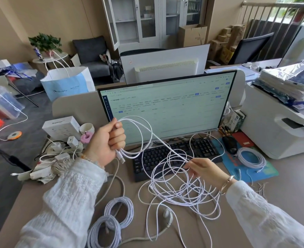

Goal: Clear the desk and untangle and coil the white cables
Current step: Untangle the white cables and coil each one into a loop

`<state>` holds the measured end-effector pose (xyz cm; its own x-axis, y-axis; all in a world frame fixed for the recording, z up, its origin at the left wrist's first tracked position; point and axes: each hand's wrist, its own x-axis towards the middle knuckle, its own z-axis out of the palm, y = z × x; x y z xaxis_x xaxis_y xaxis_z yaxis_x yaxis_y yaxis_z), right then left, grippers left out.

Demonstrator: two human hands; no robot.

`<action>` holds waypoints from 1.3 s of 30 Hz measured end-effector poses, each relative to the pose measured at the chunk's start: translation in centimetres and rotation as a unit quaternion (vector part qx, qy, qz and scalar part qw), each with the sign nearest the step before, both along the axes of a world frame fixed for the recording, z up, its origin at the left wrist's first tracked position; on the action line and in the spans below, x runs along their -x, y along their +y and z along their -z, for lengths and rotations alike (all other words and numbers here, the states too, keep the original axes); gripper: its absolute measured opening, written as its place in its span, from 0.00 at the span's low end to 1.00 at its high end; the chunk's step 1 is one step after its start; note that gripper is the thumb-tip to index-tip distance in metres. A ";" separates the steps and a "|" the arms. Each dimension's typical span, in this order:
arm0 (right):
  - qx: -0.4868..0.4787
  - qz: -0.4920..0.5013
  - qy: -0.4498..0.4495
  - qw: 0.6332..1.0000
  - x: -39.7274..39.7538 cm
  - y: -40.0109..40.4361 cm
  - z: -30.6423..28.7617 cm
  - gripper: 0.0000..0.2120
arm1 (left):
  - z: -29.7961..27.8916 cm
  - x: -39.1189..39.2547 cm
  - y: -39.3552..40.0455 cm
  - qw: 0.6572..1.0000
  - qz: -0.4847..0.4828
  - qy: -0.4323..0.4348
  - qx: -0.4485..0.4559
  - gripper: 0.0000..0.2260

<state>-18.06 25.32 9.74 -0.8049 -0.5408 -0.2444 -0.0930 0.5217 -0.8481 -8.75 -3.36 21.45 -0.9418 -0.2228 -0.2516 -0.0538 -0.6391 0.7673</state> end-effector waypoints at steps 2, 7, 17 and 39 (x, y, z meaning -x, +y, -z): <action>0.040 -0.001 0.010 0.999 -0.2 -0.3 -1.2 0.10 | 0.4 0.0 0.4 1.000 0.003 -0.003 0.002 0.13; 0.117 -0.024 0.048 0.992 -2.0 -1.6 -5.5 0.04 | 1.6 0.5 1.0 1.000 -0.011 -0.010 0.008 0.17; -0.102 -0.150 0.293 0.939 -6.7 -4.5 -9.8 0.11 | 2.0 1.6 3.1 0.969 -0.156 0.004 0.192 0.17; 0.138 -0.046 0.187 0.971 -2.6 -3.1 -11.9 0.04 | 1.0 0.2 6.5 0.900 0.382 -0.094 -0.187 0.11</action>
<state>-15.46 22.24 21.64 -0.7546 -0.6179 0.2207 -0.4568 0.2533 -0.8527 -8.90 3.16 20.48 -0.7168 0.6062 -0.3446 -0.6939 -0.5721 0.4373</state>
